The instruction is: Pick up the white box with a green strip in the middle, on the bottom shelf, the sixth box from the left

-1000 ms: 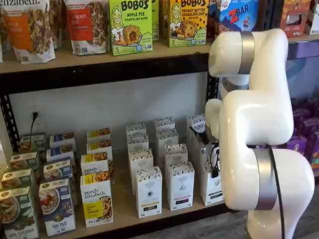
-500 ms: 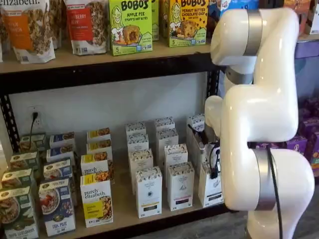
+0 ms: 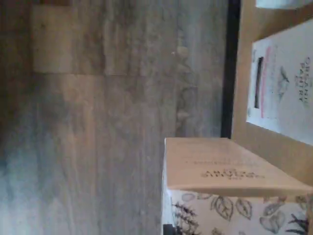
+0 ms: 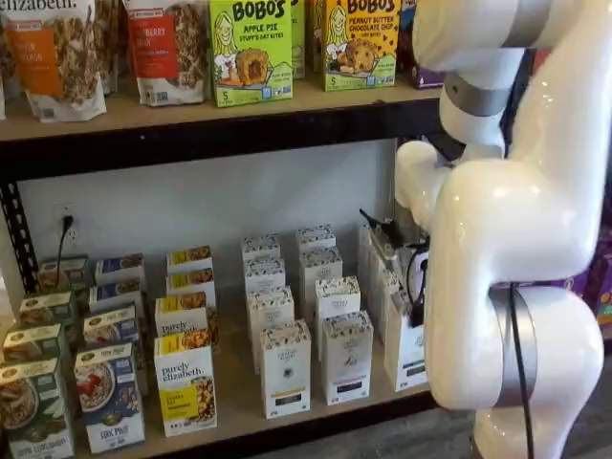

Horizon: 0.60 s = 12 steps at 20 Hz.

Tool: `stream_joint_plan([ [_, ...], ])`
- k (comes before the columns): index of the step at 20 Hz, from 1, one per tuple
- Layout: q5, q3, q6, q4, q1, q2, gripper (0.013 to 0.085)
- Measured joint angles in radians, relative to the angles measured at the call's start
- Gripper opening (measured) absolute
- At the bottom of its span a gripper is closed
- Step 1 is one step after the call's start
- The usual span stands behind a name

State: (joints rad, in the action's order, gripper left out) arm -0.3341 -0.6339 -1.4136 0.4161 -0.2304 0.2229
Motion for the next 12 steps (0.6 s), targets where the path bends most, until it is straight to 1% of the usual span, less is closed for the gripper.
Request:
stream_joint_plan([
  [3, -0.112, 0.113, -0.015, -0.038, 0.031, -0.196, 0.045],
  [5, -0.178, 0.164, -0.027, -0.064, 0.051, -0.3, 0.045],
  [9, -0.301, 0.236, -0.058, -0.121, 0.086, -0.481, 0.045],
  [12, -0.38, 0.263, -0.079, -0.161, 0.107, -0.583, 0.045],
])
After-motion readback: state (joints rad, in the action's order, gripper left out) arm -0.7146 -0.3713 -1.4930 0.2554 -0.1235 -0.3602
